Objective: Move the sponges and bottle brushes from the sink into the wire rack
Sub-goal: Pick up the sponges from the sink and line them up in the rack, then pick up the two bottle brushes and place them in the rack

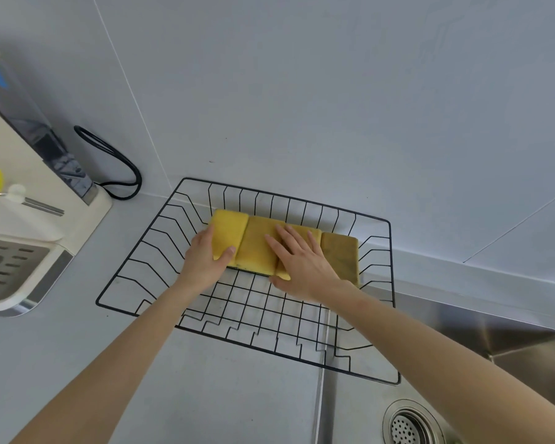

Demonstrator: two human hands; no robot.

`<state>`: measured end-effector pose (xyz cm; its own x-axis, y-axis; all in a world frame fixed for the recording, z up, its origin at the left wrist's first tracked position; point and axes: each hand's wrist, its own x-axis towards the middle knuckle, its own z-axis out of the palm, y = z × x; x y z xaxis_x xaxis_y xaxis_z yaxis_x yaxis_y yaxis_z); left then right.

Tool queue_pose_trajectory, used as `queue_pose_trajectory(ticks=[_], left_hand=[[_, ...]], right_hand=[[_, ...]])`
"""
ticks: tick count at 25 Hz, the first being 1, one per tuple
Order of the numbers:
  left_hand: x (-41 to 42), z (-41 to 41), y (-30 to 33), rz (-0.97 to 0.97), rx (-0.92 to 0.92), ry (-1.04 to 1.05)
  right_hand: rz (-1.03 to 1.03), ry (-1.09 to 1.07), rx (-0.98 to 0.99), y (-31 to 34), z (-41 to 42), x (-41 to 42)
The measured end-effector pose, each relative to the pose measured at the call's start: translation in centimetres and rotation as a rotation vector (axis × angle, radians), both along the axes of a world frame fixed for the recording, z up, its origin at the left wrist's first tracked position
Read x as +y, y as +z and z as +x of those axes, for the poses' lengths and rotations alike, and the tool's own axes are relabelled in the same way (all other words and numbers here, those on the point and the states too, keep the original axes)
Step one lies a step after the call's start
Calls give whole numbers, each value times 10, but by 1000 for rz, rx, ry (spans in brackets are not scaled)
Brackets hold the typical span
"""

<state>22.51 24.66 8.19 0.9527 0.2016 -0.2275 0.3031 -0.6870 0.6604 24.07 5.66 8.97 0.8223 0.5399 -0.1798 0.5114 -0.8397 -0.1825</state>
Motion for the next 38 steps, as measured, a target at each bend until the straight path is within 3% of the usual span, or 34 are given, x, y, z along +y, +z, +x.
queue_pose_trajectory(ticks=[9, 14, 20, 31, 38], left_hand=[[-2, 3, -2, 109, 48, -53], [-11, -5, 15, 313, 17, -110], [-38, -18, 51, 342, -52, -198], [-124, -83, 114, 470, -127, -428], [-199, -143, 108, 467, -205, -611]], right_hand=[[-84, 5, -7, -4, -2, -3], [-5, -37, 1, 17, -12, -9], [36, -113, -27, 54, -31, -34], [50, -253, -105, 102, -114, -122], [90, -382, -52, 88, -179, -188]])
